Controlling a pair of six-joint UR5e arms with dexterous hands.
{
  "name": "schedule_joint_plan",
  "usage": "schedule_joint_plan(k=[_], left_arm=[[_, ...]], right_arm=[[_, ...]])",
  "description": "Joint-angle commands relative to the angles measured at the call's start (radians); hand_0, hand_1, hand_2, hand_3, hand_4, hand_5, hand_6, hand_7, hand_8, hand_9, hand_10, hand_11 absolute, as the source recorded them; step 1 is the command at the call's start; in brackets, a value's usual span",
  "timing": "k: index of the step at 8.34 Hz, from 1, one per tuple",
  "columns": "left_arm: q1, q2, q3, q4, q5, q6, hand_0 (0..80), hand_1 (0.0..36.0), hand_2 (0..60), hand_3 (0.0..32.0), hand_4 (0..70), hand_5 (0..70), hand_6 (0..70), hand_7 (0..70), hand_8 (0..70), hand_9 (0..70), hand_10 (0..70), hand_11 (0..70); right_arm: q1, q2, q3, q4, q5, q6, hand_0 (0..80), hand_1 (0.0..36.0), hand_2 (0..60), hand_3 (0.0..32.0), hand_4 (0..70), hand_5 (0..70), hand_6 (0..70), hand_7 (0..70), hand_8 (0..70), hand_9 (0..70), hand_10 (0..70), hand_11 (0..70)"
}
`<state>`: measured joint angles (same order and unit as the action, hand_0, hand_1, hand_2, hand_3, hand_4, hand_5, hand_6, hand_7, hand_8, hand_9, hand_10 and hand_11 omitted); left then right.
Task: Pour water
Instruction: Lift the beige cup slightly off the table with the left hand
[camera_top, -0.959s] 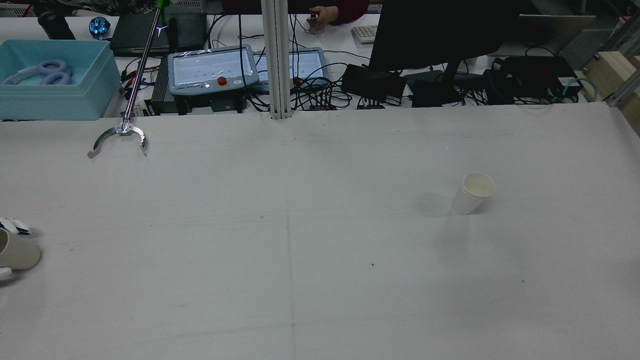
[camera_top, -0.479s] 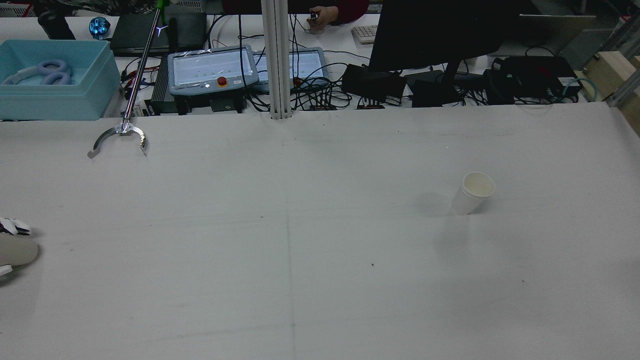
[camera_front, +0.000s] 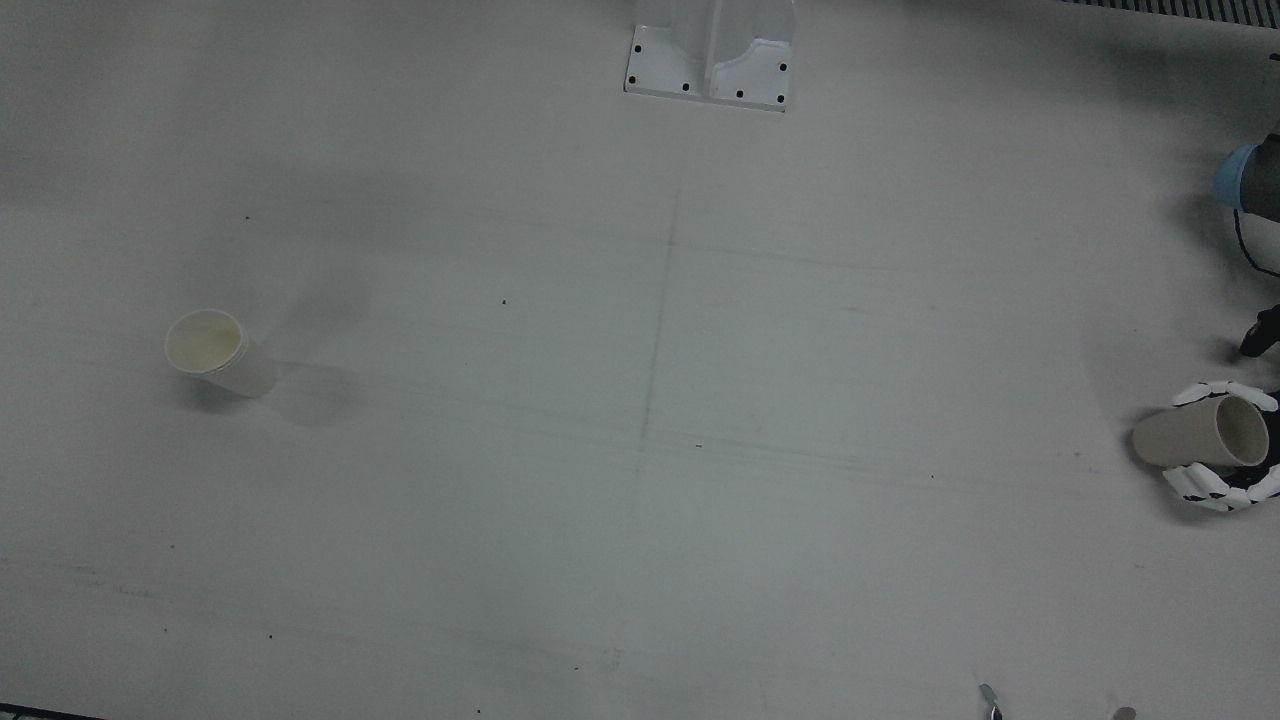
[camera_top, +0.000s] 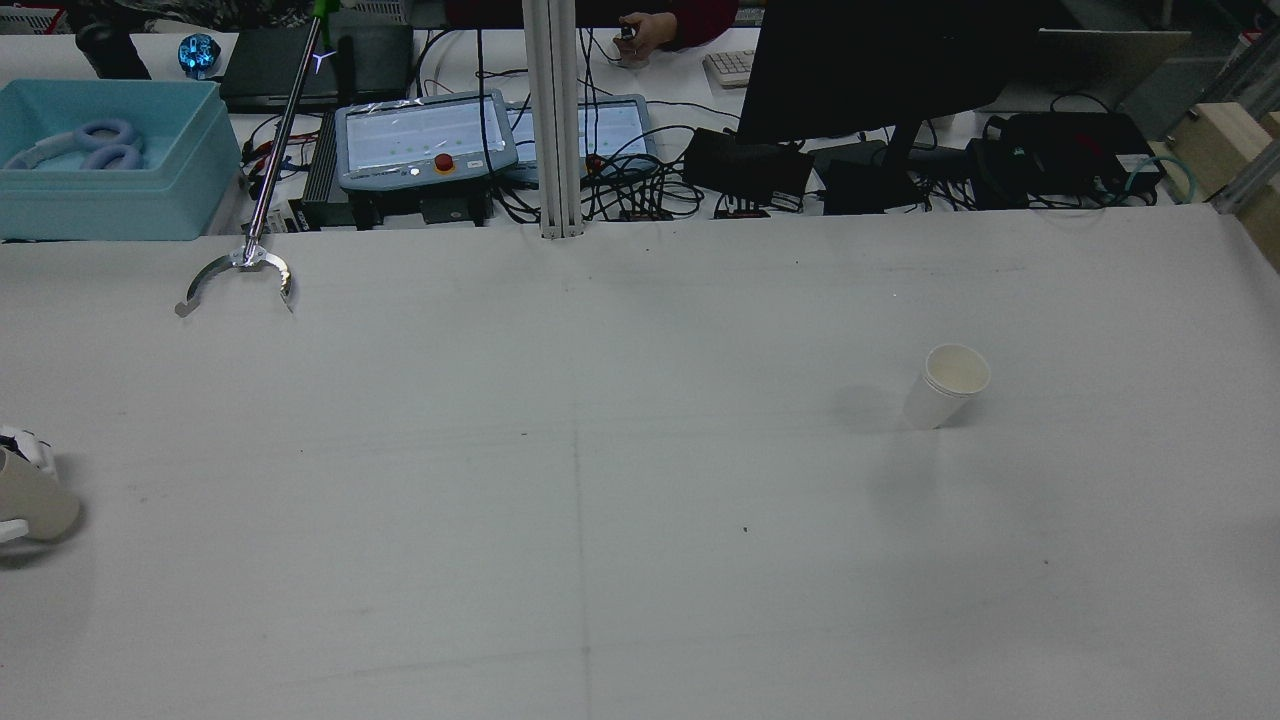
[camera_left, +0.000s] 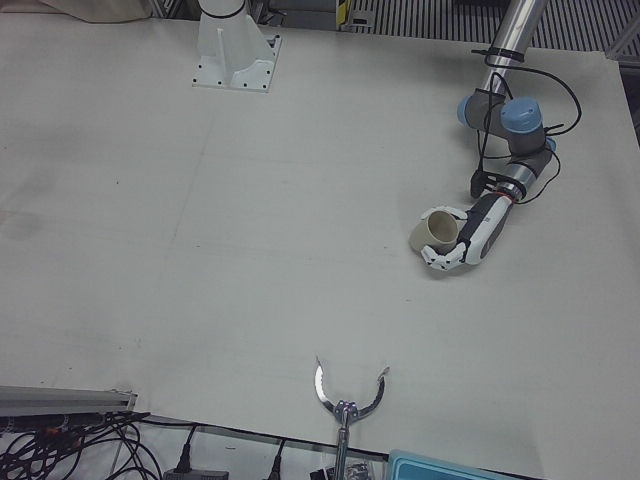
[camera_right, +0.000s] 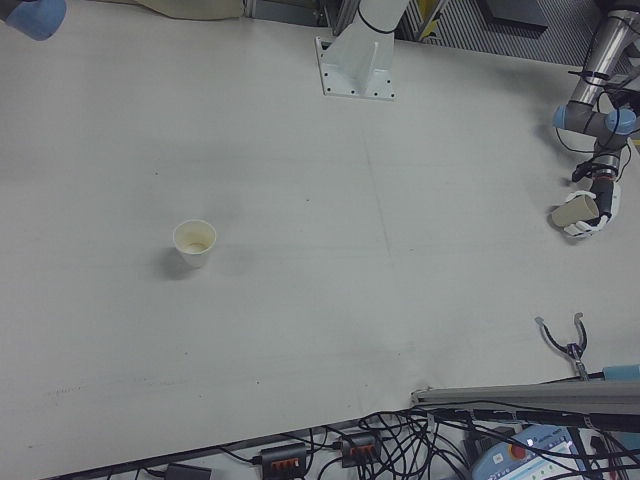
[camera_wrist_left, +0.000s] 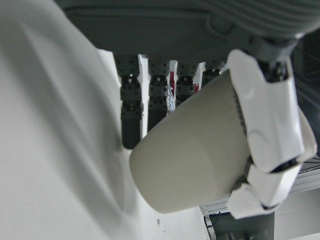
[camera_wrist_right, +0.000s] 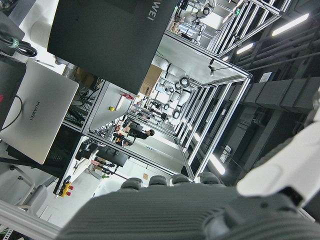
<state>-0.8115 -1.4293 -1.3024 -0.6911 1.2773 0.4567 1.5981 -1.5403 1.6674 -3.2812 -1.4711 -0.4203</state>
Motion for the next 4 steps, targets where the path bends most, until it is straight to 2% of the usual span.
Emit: schedule_joint_plan(k=[1,2,4], left_arm=[[-0.003,0.001,-0.012,0.018,-0.002,-0.012,50.9,36.0,60.0,0.0,26.5,70.0,33.1,52.4,34.2,45.8,39.1,57.2],[-0.006,0.001,-0.018,0.018,-0.003,-0.022,52.4,36.0,60.0,0.0,26.2,70.0,31.7,51.3,32.5,43.9,36.8,54.3],[-0.024,0.001,-0.049,0.033,-0.003,-0.035,52.1,36.0,60.0,0.0,26.9,70.0,32.4,52.9,33.0,44.3,37.1,54.8]], right_arm=[[0.002,0.000,0.000,0.000,0.002,0.000,23.3,8.2,19.4,0.0,0.9,0.0,0.0,0.0,0.0,0.0,0.0,0.0],[0.002,0.000,0.000,0.000,0.003,0.000,23.1,8.2,19.6,0.0,1.1,0.0,0.0,0.0,0.0,0.0,0.0,0.0],[0.002,0.000,-0.002,0.000,0.003,-0.002,22.8,8.2,19.8,0.0,1.3,0.0,0.0,0.0,0.0,0.0,0.0,0.0]])
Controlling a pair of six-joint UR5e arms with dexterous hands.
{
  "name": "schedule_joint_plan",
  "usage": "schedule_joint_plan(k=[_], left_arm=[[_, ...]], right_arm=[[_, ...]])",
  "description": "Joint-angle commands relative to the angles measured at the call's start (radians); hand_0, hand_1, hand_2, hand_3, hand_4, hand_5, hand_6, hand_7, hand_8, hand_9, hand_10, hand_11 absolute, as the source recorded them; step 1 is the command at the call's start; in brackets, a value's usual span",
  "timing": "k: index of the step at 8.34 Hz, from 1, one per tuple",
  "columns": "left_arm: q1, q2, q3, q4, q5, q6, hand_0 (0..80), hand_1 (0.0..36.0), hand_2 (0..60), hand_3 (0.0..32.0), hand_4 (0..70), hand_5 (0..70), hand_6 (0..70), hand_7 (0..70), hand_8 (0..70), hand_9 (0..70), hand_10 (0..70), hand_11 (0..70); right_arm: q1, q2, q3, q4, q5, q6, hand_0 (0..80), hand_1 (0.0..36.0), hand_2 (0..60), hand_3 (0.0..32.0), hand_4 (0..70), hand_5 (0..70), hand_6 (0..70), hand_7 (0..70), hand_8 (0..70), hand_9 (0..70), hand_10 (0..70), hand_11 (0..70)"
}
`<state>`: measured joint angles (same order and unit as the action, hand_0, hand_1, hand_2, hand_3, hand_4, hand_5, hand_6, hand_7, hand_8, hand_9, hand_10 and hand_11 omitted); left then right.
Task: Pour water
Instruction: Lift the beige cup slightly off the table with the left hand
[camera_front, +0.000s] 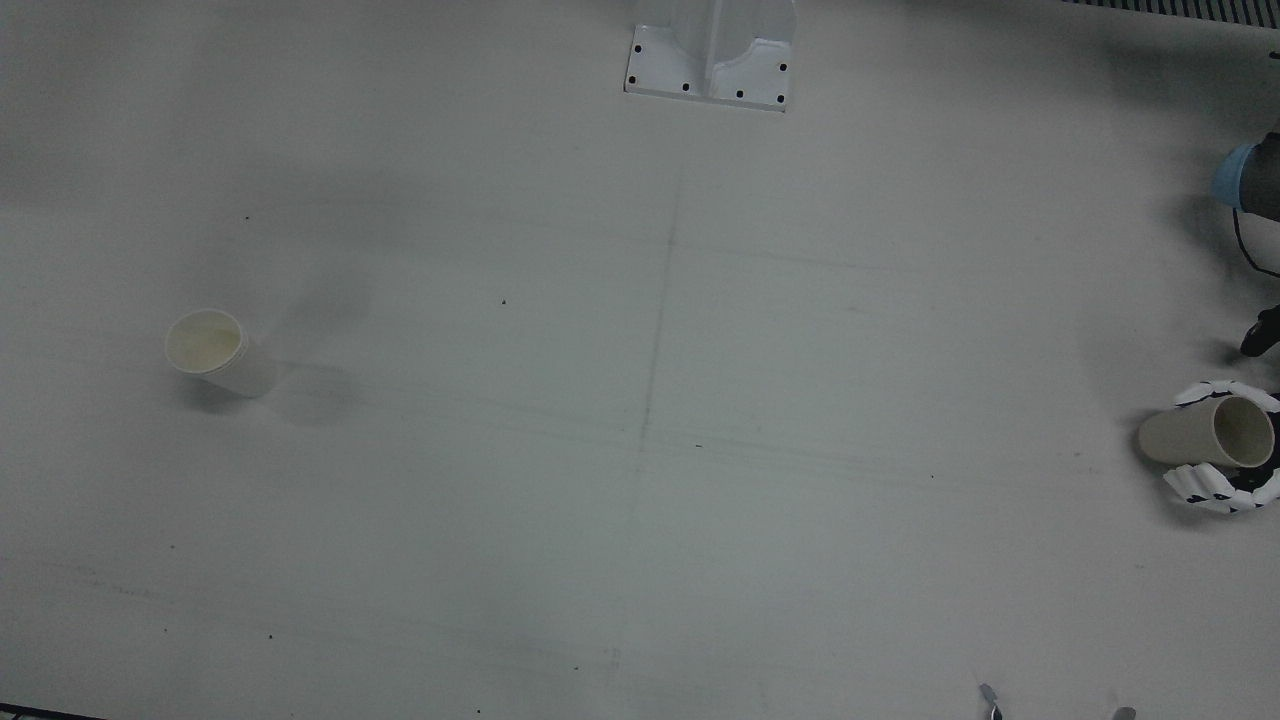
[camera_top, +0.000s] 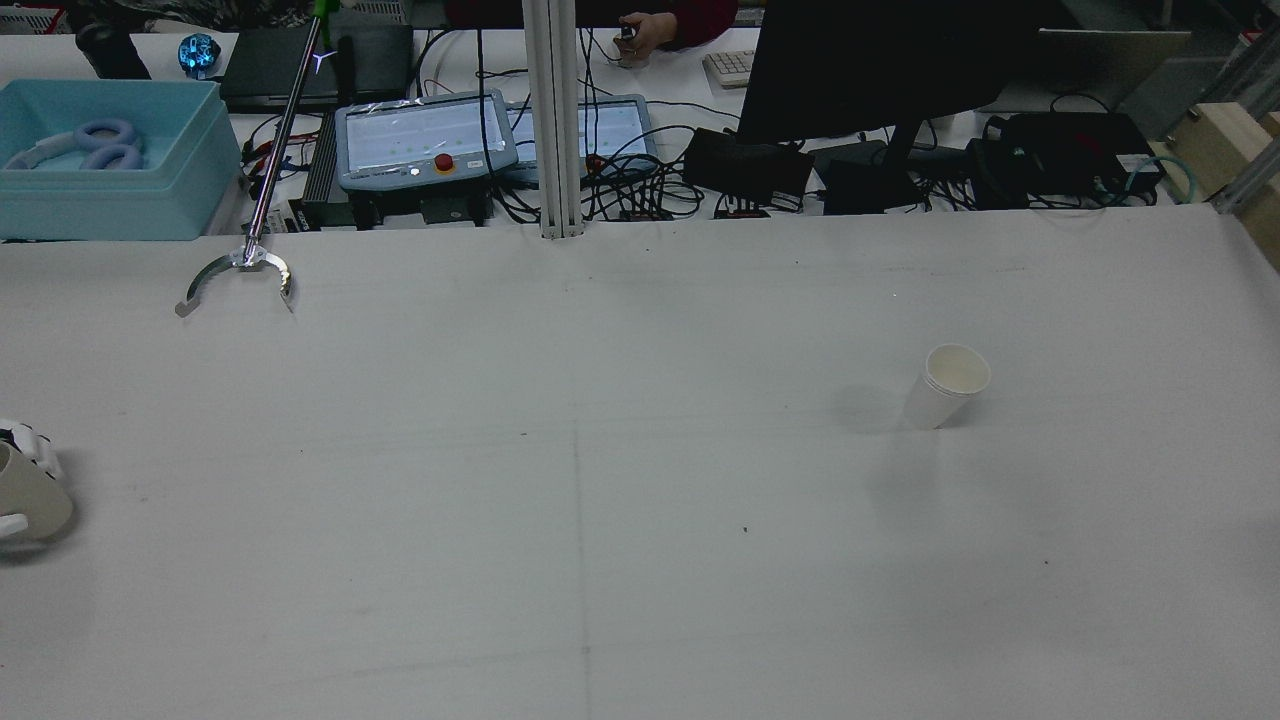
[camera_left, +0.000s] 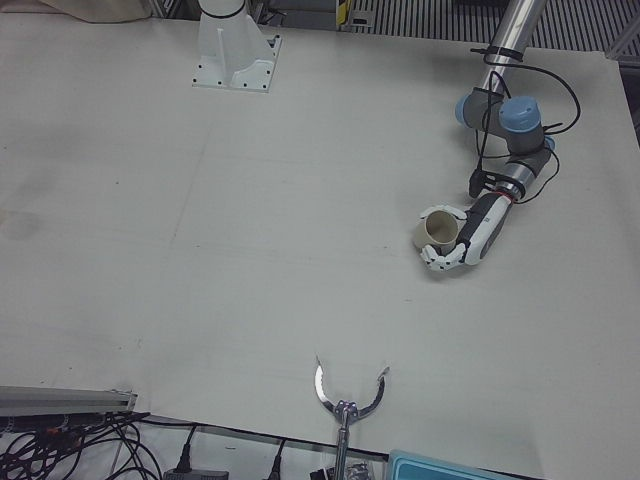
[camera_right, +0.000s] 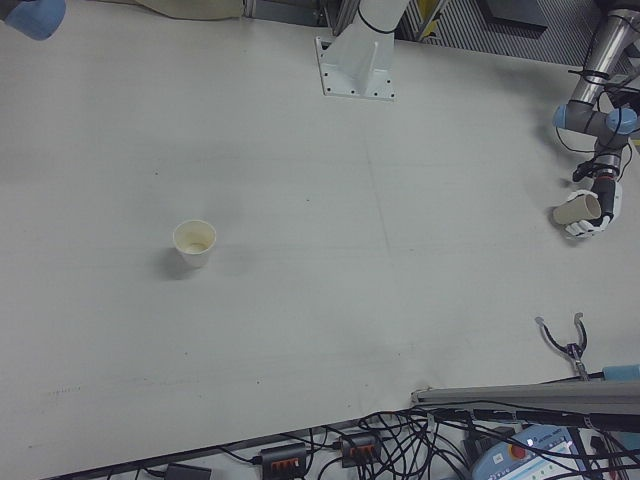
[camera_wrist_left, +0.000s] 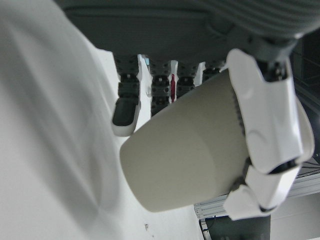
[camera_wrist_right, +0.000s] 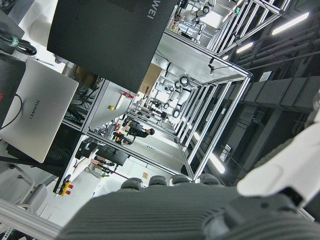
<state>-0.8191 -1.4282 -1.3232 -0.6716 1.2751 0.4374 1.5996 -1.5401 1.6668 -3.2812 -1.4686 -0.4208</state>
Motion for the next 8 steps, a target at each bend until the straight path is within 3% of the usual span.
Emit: schedule_joint_plan(k=[1,3,5,7,8], left_arm=[[-0.028,0.000,-0.074,0.071,0.003,-0.046,52.6,36.0,60.0,0.0,26.7,70.0,31.9,52.2,32.2,43.4,35.9,53.3],[-0.026,-0.006,-0.119,0.133,0.006,-0.088,53.8,36.0,60.0,0.0,25.4,70.0,30.3,49.0,29.5,40.6,32.7,49.1],[-0.028,0.000,-0.163,0.188,0.006,-0.141,53.7,36.0,60.0,0.0,25.5,70.0,30.6,48.9,29.8,40.7,33.1,49.6],[-0.044,-0.001,-0.188,0.248,0.006,-0.225,50.9,36.0,60.0,0.0,26.3,70.0,33.5,52.4,33.6,42.1,38.3,56.1],[-0.051,0.000,-0.192,0.248,0.004,-0.227,52.4,36.0,60.0,0.0,28.2,70.0,36.3,58.8,36.8,46.7,42.2,61.7]], right_arm=[[0.002,0.003,-0.013,0.000,0.002,-0.001,23.6,8.3,20.0,0.0,1.7,0.0,0.0,0.0,0.0,0.0,0.0,0.0],[-0.024,0.014,-0.082,0.011,0.004,0.022,27.5,9.0,20.4,0.0,2.3,0.0,0.1,0.0,0.0,0.0,0.0,0.0],[-0.061,0.011,-0.122,0.050,0.007,0.065,28.8,9.3,20.4,0.0,0.5,0.0,0.7,0.0,0.0,0.0,0.0,0.0],[-0.070,0.023,-0.139,0.052,0.017,0.074,27.5,8.9,20.0,0.0,0.5,0.0,0.6,0.0,0.0,0.0,0.0,0.4],[-0.070,0.023,-0.139,0.052,0.017,0.074,27.8,8.8,19.6,0.0,0.4,0.0,0.5,0.0,0.0,0.0,0.0,0.0]])
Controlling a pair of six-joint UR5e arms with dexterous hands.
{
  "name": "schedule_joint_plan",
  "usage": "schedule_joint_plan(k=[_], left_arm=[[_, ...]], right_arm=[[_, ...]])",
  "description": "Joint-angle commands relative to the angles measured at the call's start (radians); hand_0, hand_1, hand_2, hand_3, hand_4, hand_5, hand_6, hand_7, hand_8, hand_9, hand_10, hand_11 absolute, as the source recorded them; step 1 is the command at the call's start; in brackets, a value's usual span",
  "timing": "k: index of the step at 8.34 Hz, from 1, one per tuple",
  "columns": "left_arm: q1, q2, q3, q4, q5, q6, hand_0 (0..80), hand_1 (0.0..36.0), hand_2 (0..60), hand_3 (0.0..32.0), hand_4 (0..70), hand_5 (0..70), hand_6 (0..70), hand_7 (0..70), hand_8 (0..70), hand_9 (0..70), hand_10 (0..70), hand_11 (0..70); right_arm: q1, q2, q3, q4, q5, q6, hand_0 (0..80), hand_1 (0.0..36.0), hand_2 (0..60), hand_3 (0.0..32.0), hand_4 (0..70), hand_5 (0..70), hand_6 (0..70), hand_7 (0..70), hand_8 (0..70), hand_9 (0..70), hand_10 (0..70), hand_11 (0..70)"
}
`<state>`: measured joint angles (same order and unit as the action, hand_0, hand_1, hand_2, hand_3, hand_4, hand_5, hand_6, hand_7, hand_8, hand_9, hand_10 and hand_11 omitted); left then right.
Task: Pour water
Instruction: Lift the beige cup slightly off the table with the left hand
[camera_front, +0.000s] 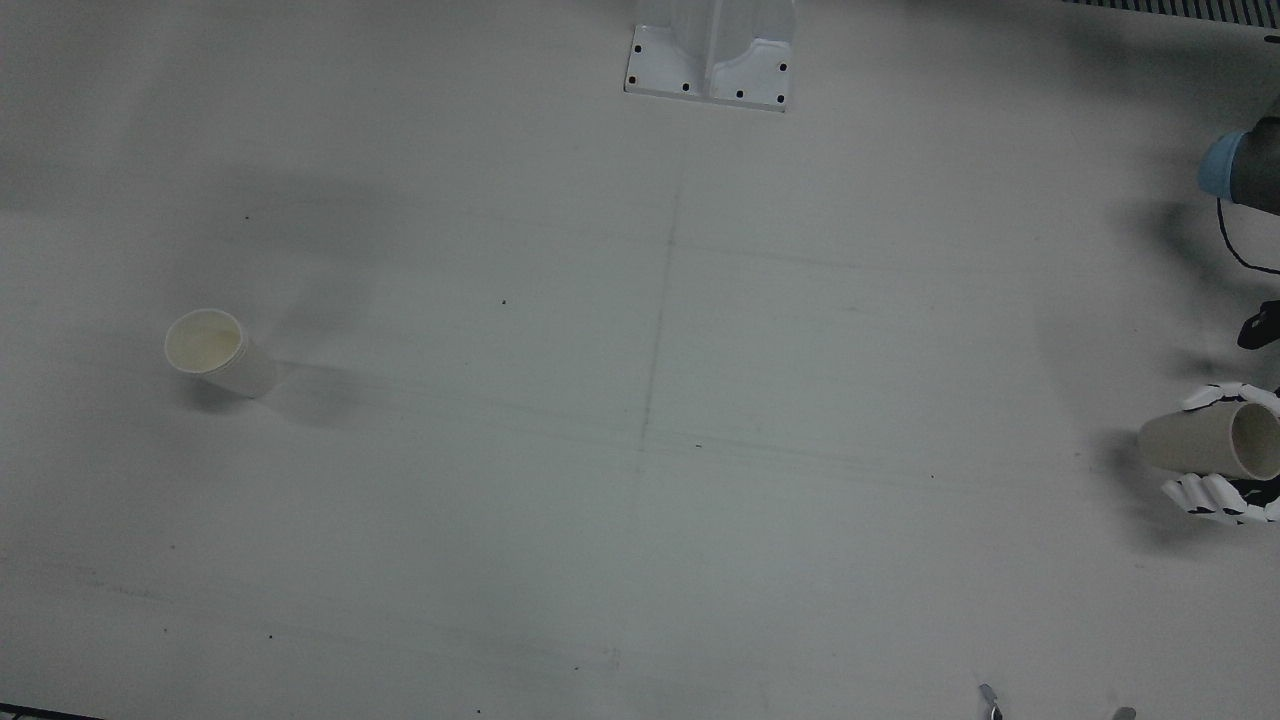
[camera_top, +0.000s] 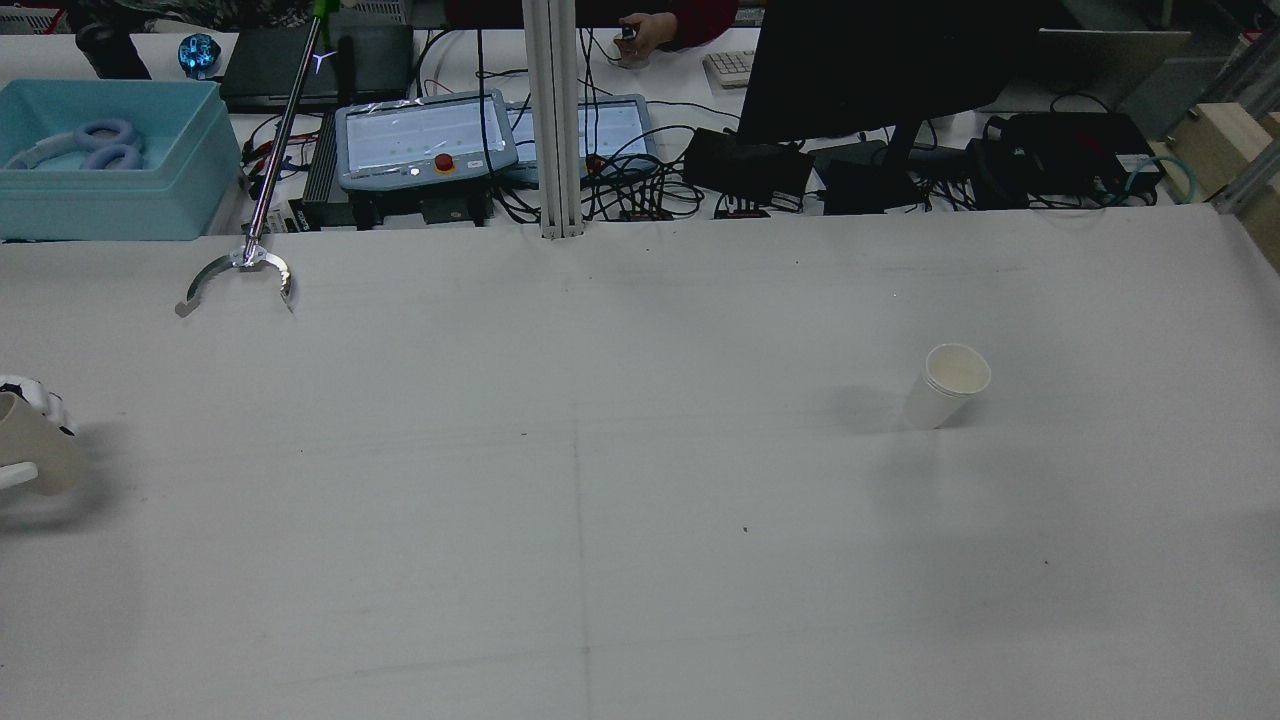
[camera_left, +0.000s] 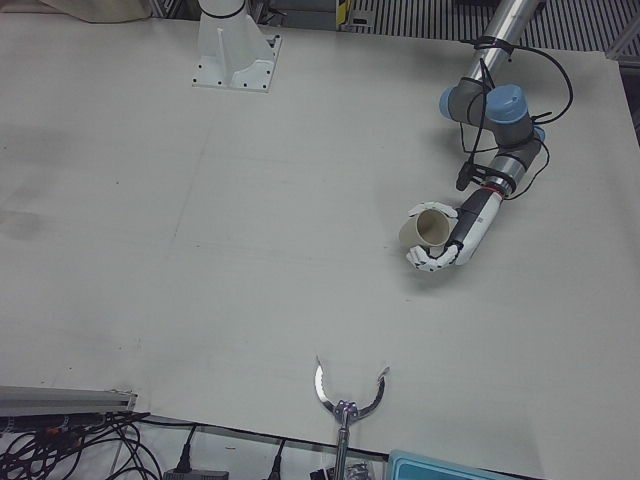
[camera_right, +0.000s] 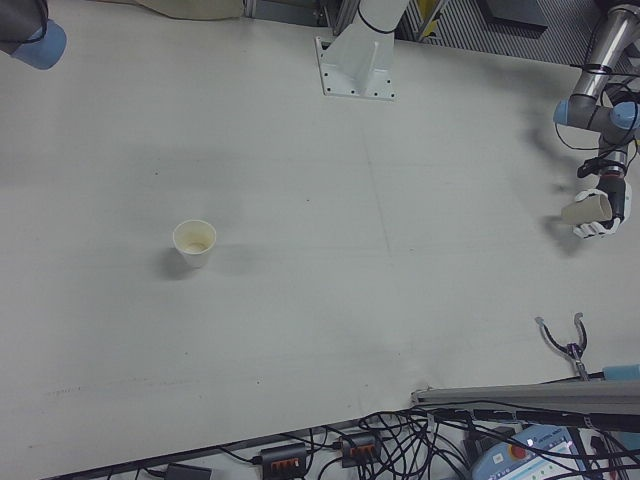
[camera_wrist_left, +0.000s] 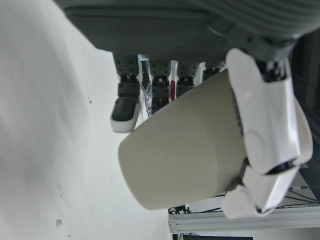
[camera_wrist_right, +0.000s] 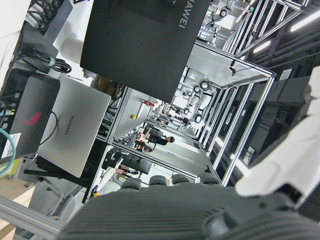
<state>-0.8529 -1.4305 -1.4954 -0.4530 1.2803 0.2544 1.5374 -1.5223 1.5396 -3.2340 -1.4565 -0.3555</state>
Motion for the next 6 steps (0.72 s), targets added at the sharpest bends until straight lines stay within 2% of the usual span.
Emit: schedule_joint_plan(k=[1,3,4,6], left_arm=[[-0.020,0.008,-0.025,0.033,-0.002,-0.044,55.5,36.0,60.0,0.0,29.8,70.0,35.4,60.5,35.8,47.9,41.7,61.1],[-0.021,0.027,-0.048,0.036,-0.007,-0.043,62.0,36.0,60.0,0.0,34.3,70.0,32.8,62.9,32.7,44.7,32.0,48.6],[-0.023,0.035,-0.054,0.037,-0.016,-0.043,61.3,36.0,60.0,0.0,33.8,70.0,31.5,60.9,31.1,42.6,30.4,46.5],[-0.020,0.038,-0.055,0.039,-0.024,-0.043,60.0,36.0,60.0,0.0,33.5,70.0,30.8,59.0,30.0,40.7,31.5,47.8]], right_arm=[[-0.011,0.001,-0.012,0.005,0.005,0.009,26.3,8.5,19.4,0.0,0.5,0.0,0.6,0.0,0.0,0.0,0.0,0.0],[-0.017,0.002,-0.009,0.005,0.005,0.009,26.3,8.5,19.3,0.0,0.7,0.0,0.7,0.0,0.0,0.0,0.0,0.0],[-0.022,0.002,-0.012,0.005,0.005,0.009,25.8,8.3,19.3,0.0,0.9,0.0,0.8,0.0,0.0,0.0,0.0,0.0],[-0.054,0.004,-0.032,0.007,0.008,0.001,25.5,8.3,19.9,0.0,1.1,0.0,1.5,0.0,0.0,0.0,0.0,0.5]])
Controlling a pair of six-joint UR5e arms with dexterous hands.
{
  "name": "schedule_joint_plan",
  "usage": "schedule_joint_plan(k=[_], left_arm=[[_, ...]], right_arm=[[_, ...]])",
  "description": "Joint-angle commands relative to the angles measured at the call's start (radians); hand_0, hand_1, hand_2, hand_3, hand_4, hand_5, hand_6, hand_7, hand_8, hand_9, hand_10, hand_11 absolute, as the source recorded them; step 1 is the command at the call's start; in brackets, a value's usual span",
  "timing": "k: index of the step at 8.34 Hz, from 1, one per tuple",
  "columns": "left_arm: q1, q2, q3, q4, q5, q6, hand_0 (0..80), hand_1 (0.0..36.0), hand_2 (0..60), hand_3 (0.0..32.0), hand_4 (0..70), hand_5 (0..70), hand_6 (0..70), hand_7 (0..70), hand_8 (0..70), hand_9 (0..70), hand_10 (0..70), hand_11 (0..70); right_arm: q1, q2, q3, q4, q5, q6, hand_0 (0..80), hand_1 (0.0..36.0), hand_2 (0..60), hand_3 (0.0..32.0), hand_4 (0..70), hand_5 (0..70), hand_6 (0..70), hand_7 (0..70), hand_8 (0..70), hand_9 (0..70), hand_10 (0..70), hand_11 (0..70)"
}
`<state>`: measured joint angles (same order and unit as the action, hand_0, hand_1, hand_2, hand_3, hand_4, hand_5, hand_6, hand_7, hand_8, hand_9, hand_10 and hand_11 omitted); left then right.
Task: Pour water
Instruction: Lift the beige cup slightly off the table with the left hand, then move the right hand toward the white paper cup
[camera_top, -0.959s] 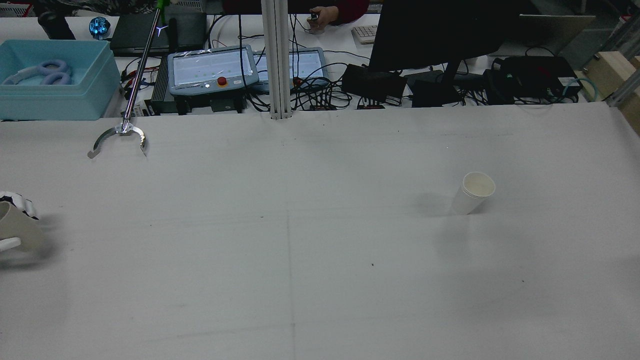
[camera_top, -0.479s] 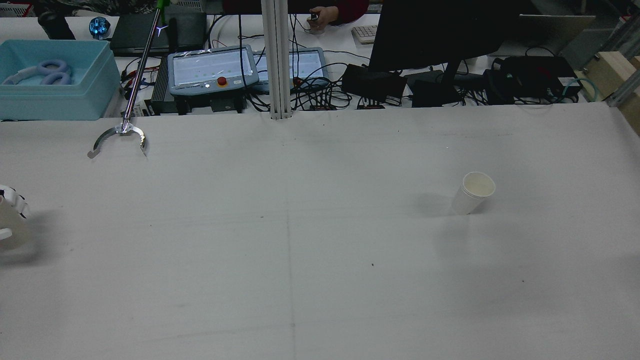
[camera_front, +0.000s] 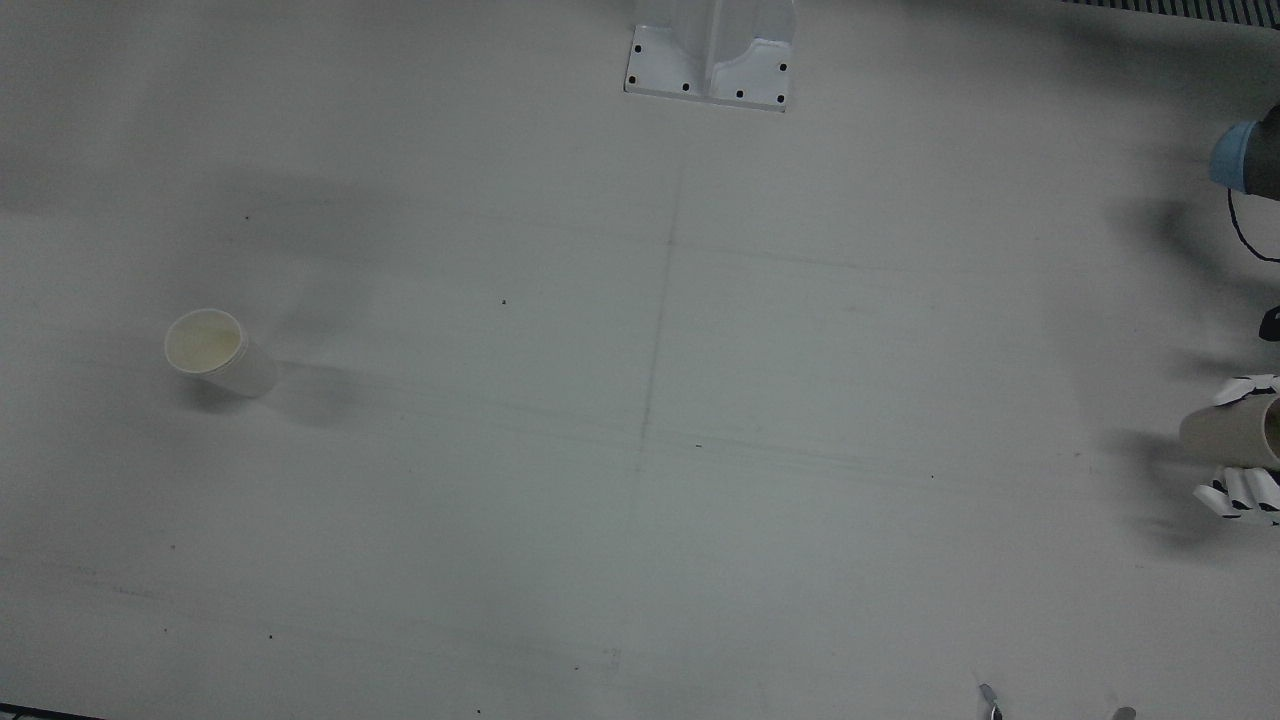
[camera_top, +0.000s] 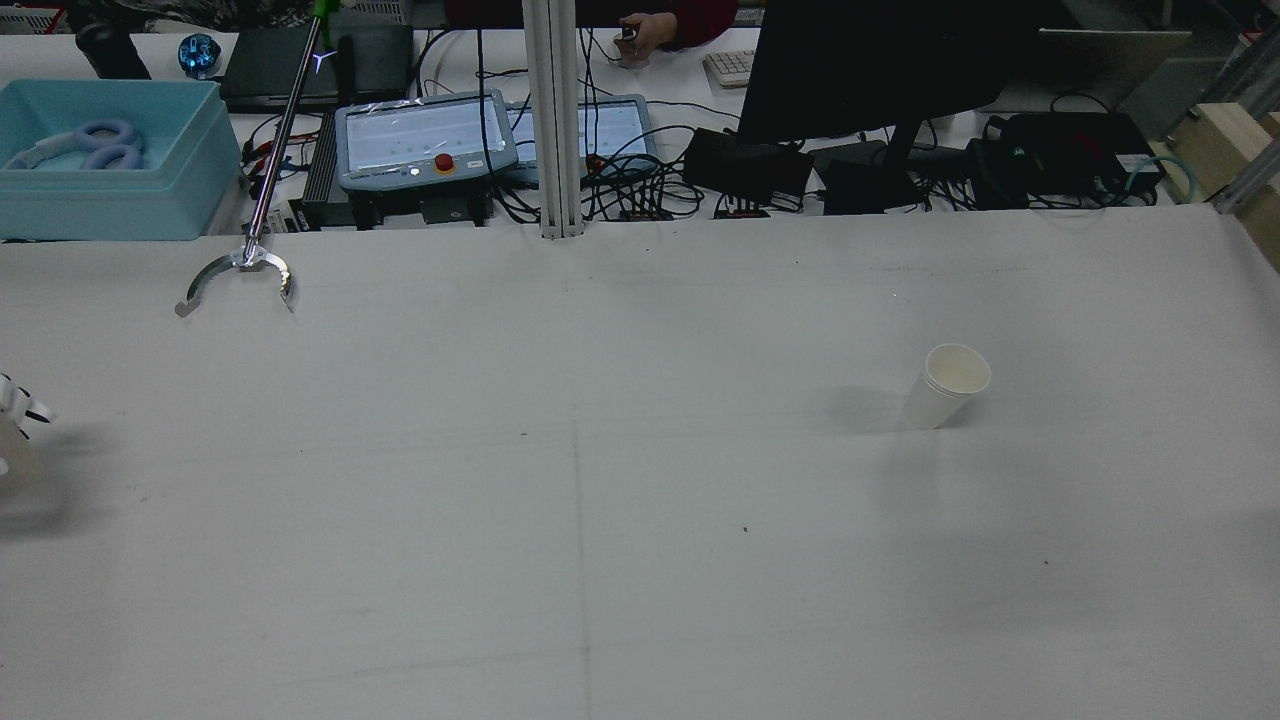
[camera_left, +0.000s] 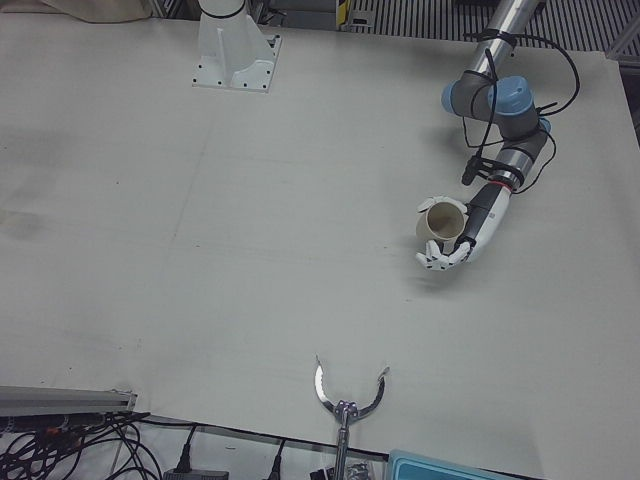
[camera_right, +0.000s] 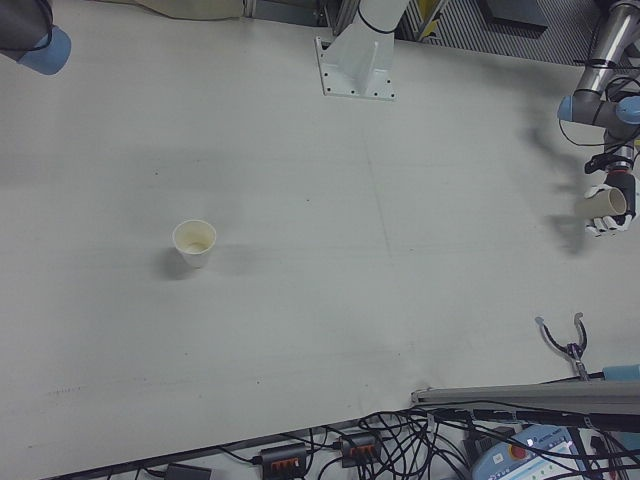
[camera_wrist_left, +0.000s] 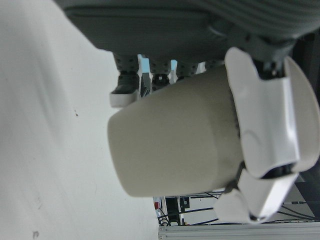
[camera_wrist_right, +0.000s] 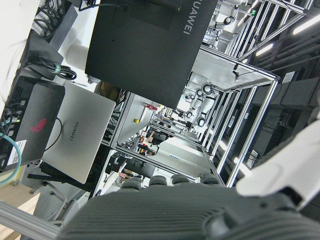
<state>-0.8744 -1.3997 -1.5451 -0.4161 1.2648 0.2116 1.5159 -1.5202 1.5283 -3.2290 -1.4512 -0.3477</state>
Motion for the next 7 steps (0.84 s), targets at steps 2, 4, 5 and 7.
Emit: schedule_joint_plan(k=[2,4,5,7], left_arm=[[0.005,0.002,-0.009,0.010,-0.008,0.002,60.2,36.0,60.0,0.0,33.4,70.0,31.2,58.5,29.3,40.0,30.1,46.0],[0.002,0.005,-0.007,0.013,-0.007,-0.005,60.1,36.0,60.0,0.0,32.7,70.0,30.5,56.9,28.1,38.2,28.9,44.4],[0.003,0.005,-0.004,0.016,-0.007,-0.003,59.3,36.0,60.0,0.0,32.3,70.0,30.2,56.1,27.8,37.7,28.9,44.3],[0.003,0.005,-0.004,0.025,-0.007,-0.003,58.9,36.0,60.0,0.0,32.1,70.0,30.0,55.5,27.4,37.2,28.7,44.1]], right_arm=[[-0.097,0.029,-0.176,0.178,0.067,0.010,35.9,9.8,19.1,0.0,3.1,0.0,2.7,1.4,0.0,0.0,1.8,3.6],[-0.132,0.009,-0.147,0.230,0.065,0.053,39.6,10.4,18.0,0.0,6.8,0.0,6.0,7.0,0.2,0.0,3.4,5.9],[-0.199,-0.041,-0.079,0.230,0.075,0.029,39.6,10.6,17.3,0.0,3.5,0.0,4.8,4.2,0.0,0.0,3.8,6.5],[-0.217,-0.044,0.005,0.232,0.093,-0.136,38.2,10.4,17.3,0.0,0.0,0.0,1.9,0.0,0.0,0.0,4.9,8.2]])
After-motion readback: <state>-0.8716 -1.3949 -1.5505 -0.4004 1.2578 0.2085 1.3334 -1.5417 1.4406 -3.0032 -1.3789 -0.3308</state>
